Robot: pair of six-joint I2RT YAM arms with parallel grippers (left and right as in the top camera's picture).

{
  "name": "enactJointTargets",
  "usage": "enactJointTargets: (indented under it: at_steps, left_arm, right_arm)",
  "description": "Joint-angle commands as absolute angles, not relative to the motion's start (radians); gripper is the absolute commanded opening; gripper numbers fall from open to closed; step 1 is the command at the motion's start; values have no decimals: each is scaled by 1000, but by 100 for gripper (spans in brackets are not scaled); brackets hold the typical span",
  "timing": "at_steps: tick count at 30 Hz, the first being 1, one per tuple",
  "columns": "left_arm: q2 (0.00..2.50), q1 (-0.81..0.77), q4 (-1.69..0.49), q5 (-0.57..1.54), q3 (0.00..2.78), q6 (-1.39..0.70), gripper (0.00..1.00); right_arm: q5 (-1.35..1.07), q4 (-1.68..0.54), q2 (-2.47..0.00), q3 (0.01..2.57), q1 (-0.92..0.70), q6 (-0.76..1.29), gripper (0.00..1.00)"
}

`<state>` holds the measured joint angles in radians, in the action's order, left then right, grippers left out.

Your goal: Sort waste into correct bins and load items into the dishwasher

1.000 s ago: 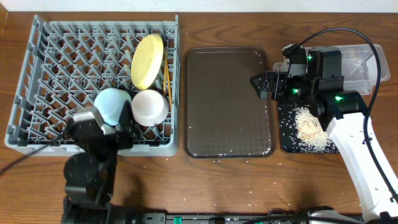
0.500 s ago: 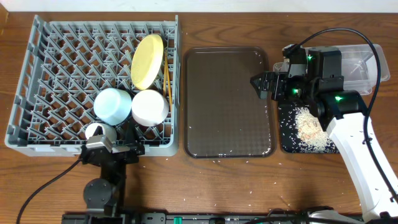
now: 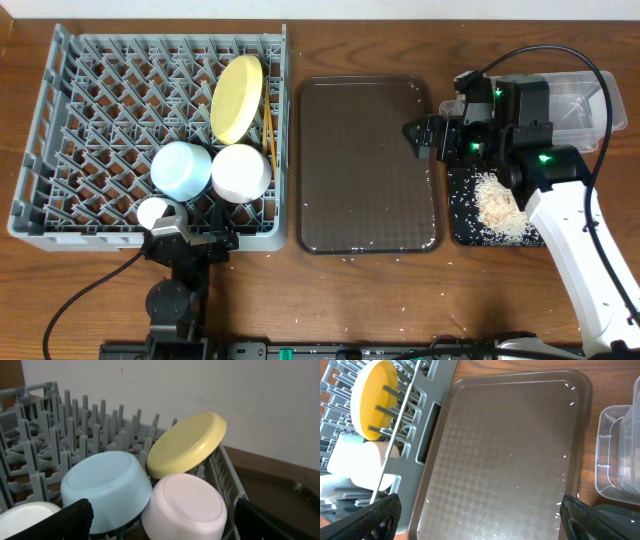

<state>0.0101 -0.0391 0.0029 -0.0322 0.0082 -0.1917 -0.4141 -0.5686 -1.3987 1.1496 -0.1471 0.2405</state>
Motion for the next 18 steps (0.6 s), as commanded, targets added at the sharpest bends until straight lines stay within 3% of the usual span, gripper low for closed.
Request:
enactJointTargets:
  at_steps: [1,15,18]
  left_arm:
    - [8,-34,-70,-36,4,-204,91]
    - [25,-34,-70,-36,4,-204,91]
    - [25,-34,-70,-36,4,-204,91]
  right_arm:
    - [-415,-570,-1399,1157,-145,227,99]
    - [-413,-620,-1399,1157,-144,223,99]
    - [-236,-616,-1347,1141,-152,132,99]
